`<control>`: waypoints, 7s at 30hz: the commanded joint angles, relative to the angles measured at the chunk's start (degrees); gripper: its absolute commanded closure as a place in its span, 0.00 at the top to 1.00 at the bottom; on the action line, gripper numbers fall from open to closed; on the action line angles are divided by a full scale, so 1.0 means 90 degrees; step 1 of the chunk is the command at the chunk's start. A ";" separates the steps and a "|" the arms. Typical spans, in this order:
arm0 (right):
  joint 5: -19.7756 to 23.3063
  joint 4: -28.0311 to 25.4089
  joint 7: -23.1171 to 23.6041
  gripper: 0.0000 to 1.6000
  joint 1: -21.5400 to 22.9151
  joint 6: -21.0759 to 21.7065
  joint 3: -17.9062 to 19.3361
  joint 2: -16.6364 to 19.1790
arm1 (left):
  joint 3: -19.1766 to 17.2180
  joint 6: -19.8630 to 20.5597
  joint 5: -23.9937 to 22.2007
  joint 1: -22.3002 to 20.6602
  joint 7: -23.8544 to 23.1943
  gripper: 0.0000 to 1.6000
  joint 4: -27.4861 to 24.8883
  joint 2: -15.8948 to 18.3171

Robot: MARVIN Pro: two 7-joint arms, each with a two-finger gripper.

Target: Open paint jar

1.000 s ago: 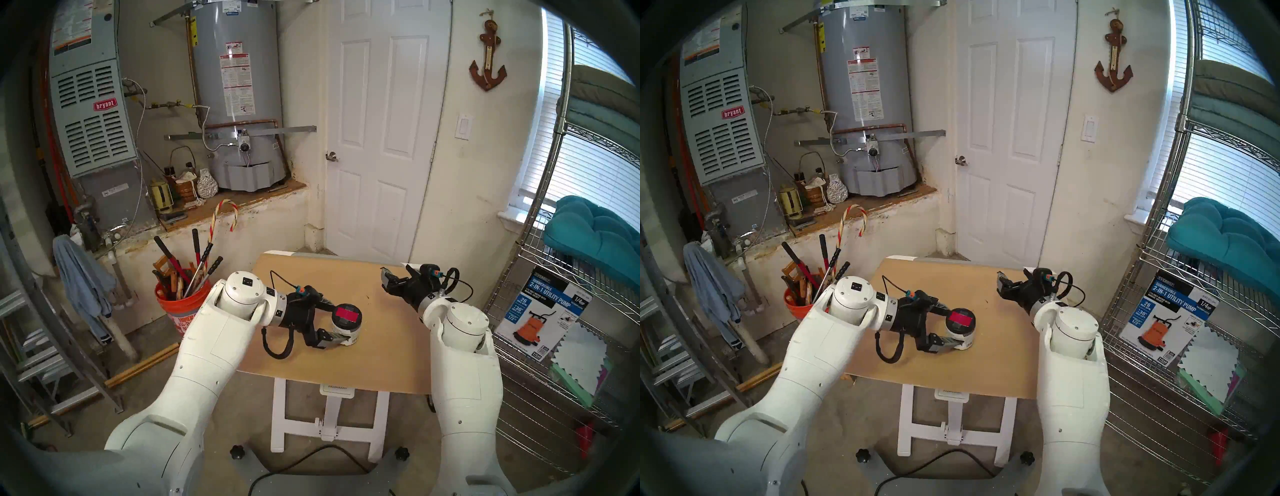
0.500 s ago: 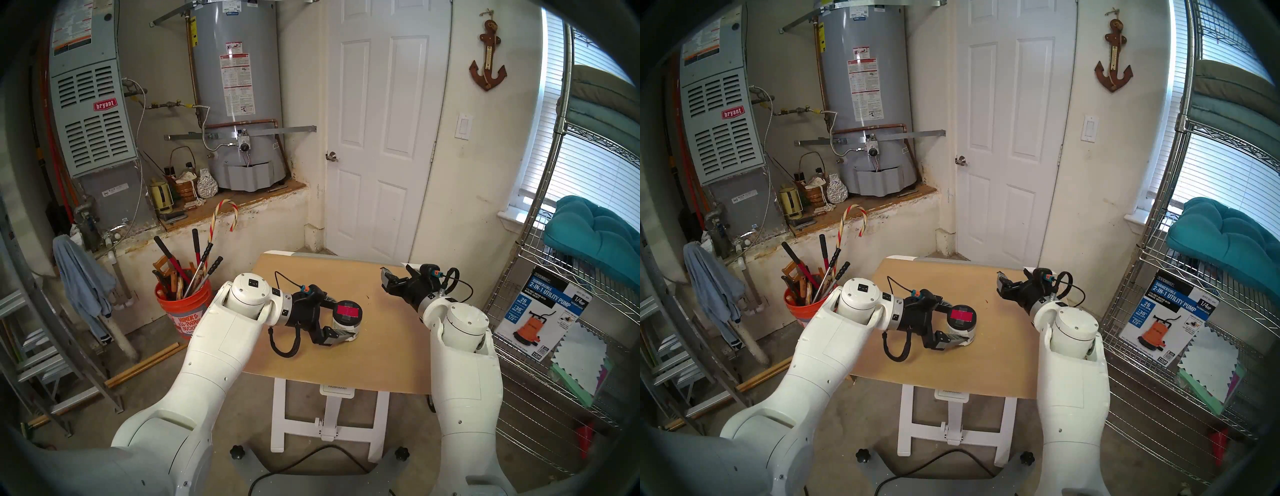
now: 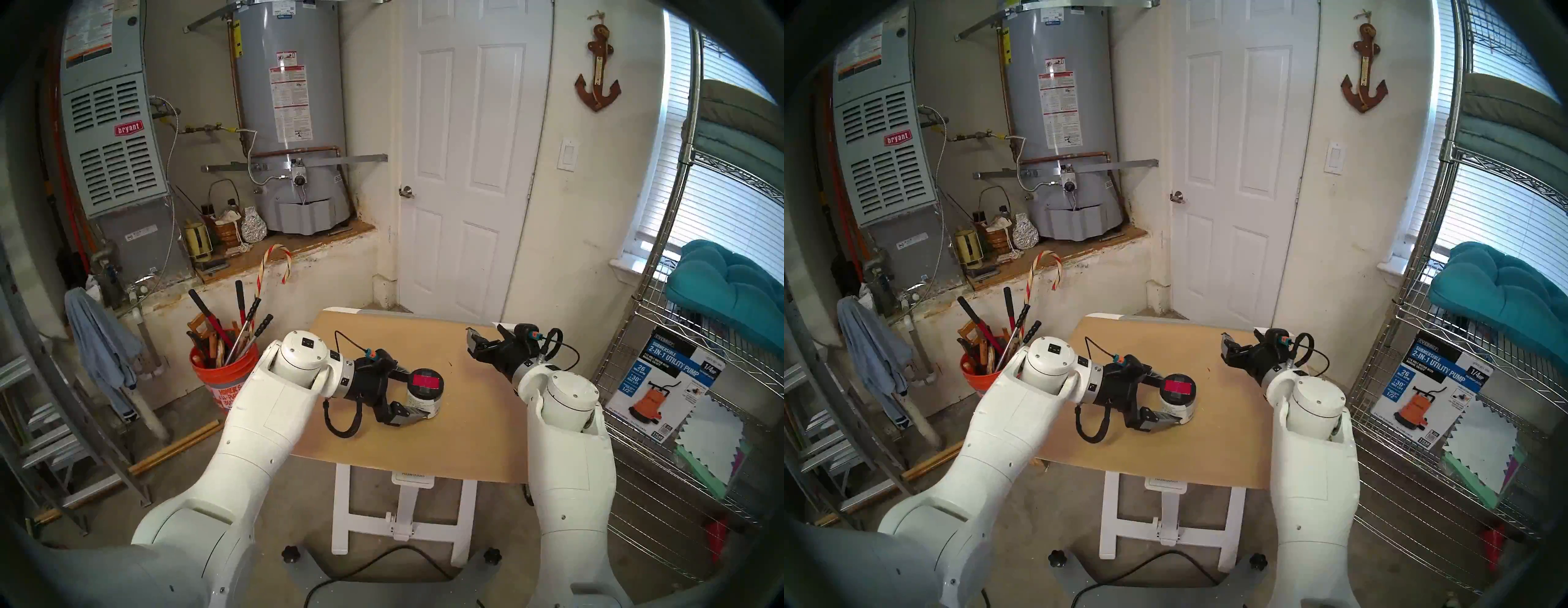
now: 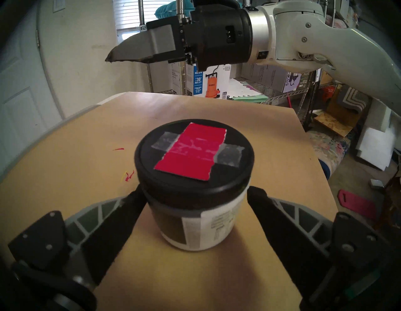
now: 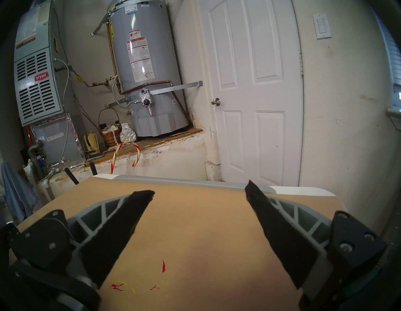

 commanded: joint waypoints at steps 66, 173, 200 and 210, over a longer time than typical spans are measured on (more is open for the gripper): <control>0.0017 -0.0136 -0.0012 1.00 0.0088 -0.0010 -0.0024 0.0006 | -0.0112 -0.0688 0.0010 -0.0718 0.0327 0.38 0.1327 -0.0264; -0.0652 -0.0650 0.2064 1.00 -0.0601 -0.0358 -0.1833 0.0532 | -0.0278 -0.1305 0.0049 -0.1499 0.0071 0.00 0.2606 0.0003; -0.0614 -0.0223 0.1755 1.00 -0.0455 -0.0473 -0.1883 0.0367 | -0.0280 -0.1330 0.0072 -0.1507 0.0032 0.00 0.2653 -0.0010; -0.0371 -0.0179 0.1517 1.00 -0.0466 -0.0425 -0.1991 0.0344 | -0.0299 -0.1338 0.0064 -0.1481 0.0041 0.00 0.2645 -0.0024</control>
